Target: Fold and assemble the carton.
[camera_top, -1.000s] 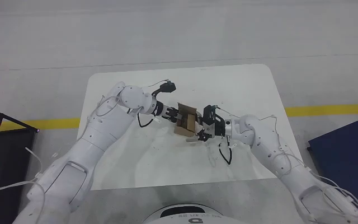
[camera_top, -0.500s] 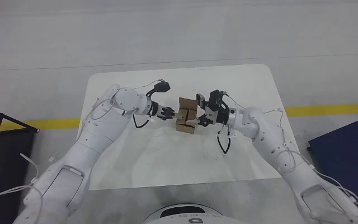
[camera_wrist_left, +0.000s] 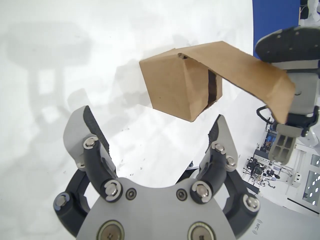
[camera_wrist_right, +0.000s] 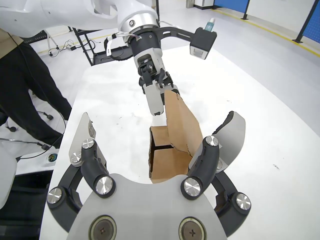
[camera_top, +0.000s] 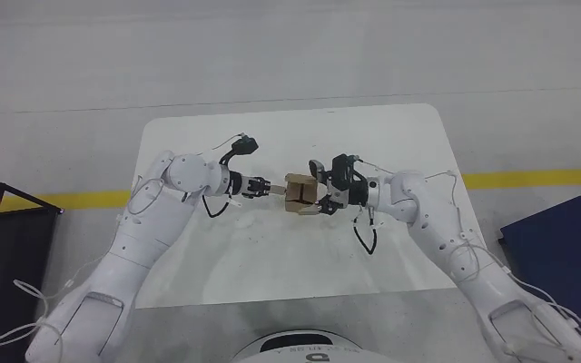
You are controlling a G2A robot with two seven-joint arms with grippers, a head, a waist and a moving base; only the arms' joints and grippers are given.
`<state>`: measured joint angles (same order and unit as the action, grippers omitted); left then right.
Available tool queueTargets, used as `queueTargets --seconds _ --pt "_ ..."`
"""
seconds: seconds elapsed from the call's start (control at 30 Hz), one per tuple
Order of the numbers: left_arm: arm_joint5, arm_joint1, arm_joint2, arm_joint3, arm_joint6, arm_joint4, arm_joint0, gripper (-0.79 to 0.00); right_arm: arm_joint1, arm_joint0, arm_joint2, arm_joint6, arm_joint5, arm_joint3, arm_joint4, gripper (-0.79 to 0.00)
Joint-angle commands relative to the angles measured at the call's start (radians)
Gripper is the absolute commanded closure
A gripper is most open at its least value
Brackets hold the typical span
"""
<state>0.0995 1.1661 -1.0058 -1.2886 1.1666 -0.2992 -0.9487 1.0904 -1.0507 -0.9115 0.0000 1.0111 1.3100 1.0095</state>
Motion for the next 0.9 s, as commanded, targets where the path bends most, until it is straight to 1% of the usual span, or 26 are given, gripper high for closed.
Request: queueTargets --seconds 0.0,0.1,0.27,0.5,0.6,0.67,0.73,0.77,0.87 --pt "-0.009 -0.004 -0.004 -0.015 0.001 -0.001 -0.015 -0.785 -0.001 -0.003 0.012 0.024 0.001 0.010 0.004 -0.785" --pt "-0.014 -0.007 -0.008 -0.027 0.001 0.000 -0.025 -0.785 -0.005 -0.002 0.029 0.063 0.001 0.022 0.008 -0.785" --pt "-0.025 -0.016 -0.028 -0.029 0.004 -0.002 -0.031 -0.785 -0.010 0.001 0.042 0.090 0.001 0.028 -0.011 -0.785" --pt "-0.047 -0.039 -0.107 -0.076 -0.016 0.018 -0.083 -0.785 -0.016 0.004 0.046 0.101 0.001 0.028 -0.028 -0.785" --pt "-0.037 -0.044 -0.133 -0.107 -0.051 0.045 -0.110 -0.785 -0.017 0.005 0.047 0.105 0.001 0.028 -0.032 -0.785" --pt "-0.022 -0.044 -0.138 -0.126 -0.082 0.072 -0.124 -0.785 -0.018 0.006 0.048 0.107 0.001 0.029 -0.034 -0.748" --pt "-0.001 -0.041 -0.132 -0.124 -0.115 0.097 -0.128 -0.785 -0.018 0.007 0.049 0.109 0.001 0.029 -0.035 -0.677" --pt "0.006 -0.038 -0.124 -0.120 -0.125 0.103 -0.126 -0.785 -0.017 0.007 0.050 0.109 0.001 0.029 -0.035 -0.643" --pt "0.016 -0.028 -0.084 -0.093 -0.148 0.119 -0.107 -0.785 -0.016 0.007 0.051 0.112 0.000 0.027 -0.036 -0.594"
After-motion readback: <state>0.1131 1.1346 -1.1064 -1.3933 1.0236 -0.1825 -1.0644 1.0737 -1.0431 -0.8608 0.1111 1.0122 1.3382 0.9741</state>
